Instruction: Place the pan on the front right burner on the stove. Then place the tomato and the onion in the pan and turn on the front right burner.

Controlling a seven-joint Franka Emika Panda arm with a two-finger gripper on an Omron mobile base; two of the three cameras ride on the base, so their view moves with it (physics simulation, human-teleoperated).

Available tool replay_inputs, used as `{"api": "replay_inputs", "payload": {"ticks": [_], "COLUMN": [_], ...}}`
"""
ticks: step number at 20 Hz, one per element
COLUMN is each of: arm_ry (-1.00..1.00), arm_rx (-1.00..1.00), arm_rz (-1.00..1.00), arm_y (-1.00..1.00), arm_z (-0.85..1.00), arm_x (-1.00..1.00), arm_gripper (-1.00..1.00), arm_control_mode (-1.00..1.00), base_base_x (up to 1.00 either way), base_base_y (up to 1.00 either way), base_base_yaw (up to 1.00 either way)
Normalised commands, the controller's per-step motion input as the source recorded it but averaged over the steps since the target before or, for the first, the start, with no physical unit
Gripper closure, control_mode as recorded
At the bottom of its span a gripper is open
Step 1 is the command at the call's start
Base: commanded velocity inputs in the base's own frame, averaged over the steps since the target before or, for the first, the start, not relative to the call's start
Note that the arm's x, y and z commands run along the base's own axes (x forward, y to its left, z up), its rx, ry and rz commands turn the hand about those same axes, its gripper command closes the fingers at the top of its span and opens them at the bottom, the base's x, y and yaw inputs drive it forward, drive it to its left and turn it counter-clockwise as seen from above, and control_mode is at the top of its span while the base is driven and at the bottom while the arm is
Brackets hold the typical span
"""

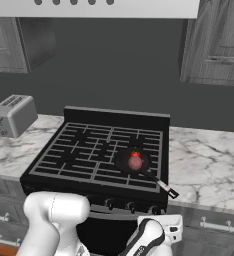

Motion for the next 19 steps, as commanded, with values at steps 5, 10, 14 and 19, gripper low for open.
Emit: {"api": "replay_inputs", "payload": {"ticks": [5, 10, 14, 19], "arm_ry": [0.00, 0.00, 0.00, 0.00], "arm_rx": [-0.22, -0.25, -0.24, -0.21], "arm_rz": [0.00, 0.00, 0.00, 0.00], "arm_y": [-0.18, -0.16, -0.12, -0.10], "arm_z": [0.00, 0.00, 0.00, 0.00], "arm_x": [0.00, 0.00, 0.00, -0.03], "arm_gripper": [1.00, 1.00, 1.00, 1.00], "arm_control_mode": [-1.00, -1.00, -1.00, -1.00], "base_base_x": [0.00, 0.00, 0.00, 0.00], "base_base_y": [0.00, 0.00, 0.00, 0.00], "base_base_yaw": [0.00, 0.00, 0.00, 0.00]}}
